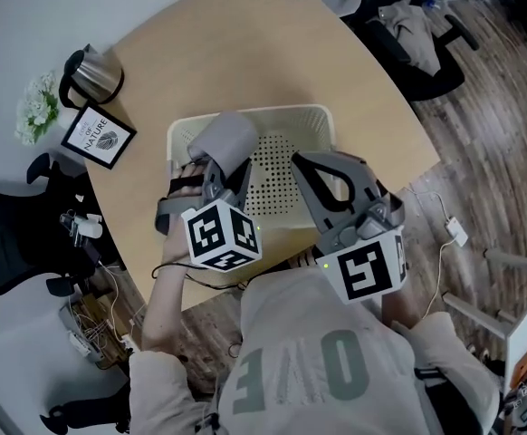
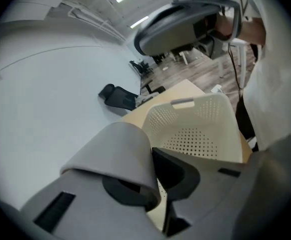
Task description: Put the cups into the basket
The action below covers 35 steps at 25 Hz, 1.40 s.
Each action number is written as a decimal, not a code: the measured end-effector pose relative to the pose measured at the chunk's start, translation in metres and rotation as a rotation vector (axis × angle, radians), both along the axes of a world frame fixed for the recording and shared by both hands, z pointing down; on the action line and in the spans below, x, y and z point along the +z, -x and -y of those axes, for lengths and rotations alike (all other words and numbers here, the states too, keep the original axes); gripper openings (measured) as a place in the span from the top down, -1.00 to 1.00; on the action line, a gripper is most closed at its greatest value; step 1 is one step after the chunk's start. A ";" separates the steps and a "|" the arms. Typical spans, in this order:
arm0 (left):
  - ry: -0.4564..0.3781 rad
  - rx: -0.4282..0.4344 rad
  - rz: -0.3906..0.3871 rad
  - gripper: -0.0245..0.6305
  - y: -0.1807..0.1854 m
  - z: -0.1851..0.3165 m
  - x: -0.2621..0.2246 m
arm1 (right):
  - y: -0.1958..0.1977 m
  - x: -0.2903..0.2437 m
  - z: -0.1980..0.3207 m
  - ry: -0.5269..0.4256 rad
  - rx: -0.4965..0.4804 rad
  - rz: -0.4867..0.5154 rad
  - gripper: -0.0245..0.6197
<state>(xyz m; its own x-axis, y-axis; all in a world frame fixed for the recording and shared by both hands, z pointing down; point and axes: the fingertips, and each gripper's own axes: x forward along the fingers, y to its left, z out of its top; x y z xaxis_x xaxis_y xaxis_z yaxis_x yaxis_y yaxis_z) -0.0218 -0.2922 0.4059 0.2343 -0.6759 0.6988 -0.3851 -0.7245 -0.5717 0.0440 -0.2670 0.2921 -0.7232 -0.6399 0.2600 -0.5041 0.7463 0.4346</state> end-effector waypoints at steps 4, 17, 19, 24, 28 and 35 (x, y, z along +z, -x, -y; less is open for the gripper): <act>0.127 0.145 0.203 0.78 -0.003 0.001 0.040 | -0.007 0.011 0.003 0.027 0.021 -0.014 0.93; 0.533 0.475 0.567 0.78 0.018 -0.031 0.149 | -0.019 0.020 0.004 0.085 0.081 0.004 0.93; 0.605 0.496 0.592 0.78 0.022 -0.038 0.157 | -0.019 0.020 0.004 0.096 0.083 0.016 0.93; 0.678 0.545 0.661 0.78 0.023 -0.046 0.171 | -0.025 0.020 0.003 0.105 0.101 0.034 0.93; 0.672 0.586 0.726 0.78 0.025 -0.045 0.181 | -0.031 0.020 0.003 0.108 0.120 0.040 0.93; 0.718 0.592 0.706 0.73 0.023 -0.061 0.181 | -0.035 0.023 0.000 0.119 0.132 0.045 0.93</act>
<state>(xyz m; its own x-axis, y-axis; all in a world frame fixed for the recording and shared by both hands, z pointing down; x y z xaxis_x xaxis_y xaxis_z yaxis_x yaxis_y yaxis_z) -0.0443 -0.2310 0.5873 -0.2129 0.0120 0.9770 0.3610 -0.9282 0.0901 0.0788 -0.2666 0.3151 -0.6475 -0.6965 0.3092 -0.6178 0.7173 0.3221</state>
